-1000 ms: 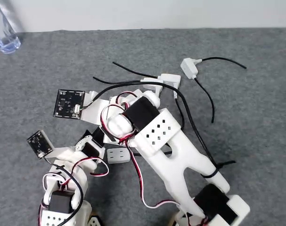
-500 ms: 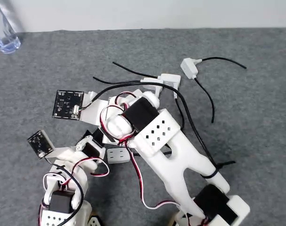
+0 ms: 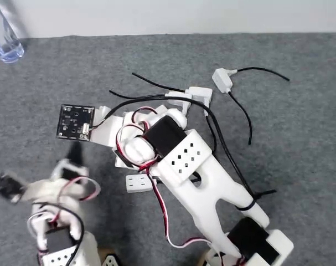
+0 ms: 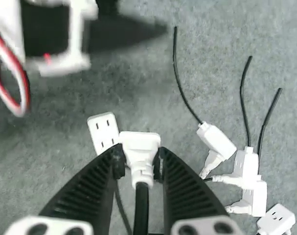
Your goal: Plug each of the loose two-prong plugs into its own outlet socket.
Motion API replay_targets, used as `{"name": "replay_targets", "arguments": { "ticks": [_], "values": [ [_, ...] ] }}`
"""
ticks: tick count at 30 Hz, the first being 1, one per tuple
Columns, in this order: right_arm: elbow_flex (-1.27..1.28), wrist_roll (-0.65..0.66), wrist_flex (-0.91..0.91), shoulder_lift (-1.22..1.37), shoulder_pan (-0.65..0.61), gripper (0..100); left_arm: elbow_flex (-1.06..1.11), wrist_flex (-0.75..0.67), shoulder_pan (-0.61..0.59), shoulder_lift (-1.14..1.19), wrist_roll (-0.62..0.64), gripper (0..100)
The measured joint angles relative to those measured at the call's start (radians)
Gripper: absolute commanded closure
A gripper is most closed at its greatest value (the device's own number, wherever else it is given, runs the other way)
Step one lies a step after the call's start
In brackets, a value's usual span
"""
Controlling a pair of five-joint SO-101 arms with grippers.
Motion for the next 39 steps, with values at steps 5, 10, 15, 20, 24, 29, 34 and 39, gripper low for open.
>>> {"name": "replay_targets", "arguments": {
  "ticks": [5,10,15,20,24,29,34,39],
  "values": [
    [0.087,0.0,-0.084,0.101,0.009,99.1,0.0,0.003,-0.282,0.0,-0.054,72],
    [0.164,0.002,-0.12,0.164,0.023,99.1,0.0,0.083,-0.351,0.0,-0.161,72],
    [0.295,0.038,-0.196,0.166,0.051,99.1,0.0,0.109,-0.311,0.0,-0.232,72],
    [0.43,0.071,-0.31,0.173,0.051,99.1,0.0,0.14,-0.301,0.0,-0.269,72],
    [0.493,0.101,-0.382,0.176,0.052,99.1,0.0,0.14,-0.301,0.0,-0.275,72],
    [0.497,0.127,-0.402,0.175,0.051,99.1,0.0,0.14,-0.296,0.0,-0.273,72],
    [0.497,0.129,-0.402,0.175,0.002,99.1,0.0,0.14,-0.27,0.0,-0.278,72],
    [0.497,0.129,-0.399,0.175,-0.018,99.1,0.0,0.14,-0.264,0.0,-0.278,72]
  ]
}}
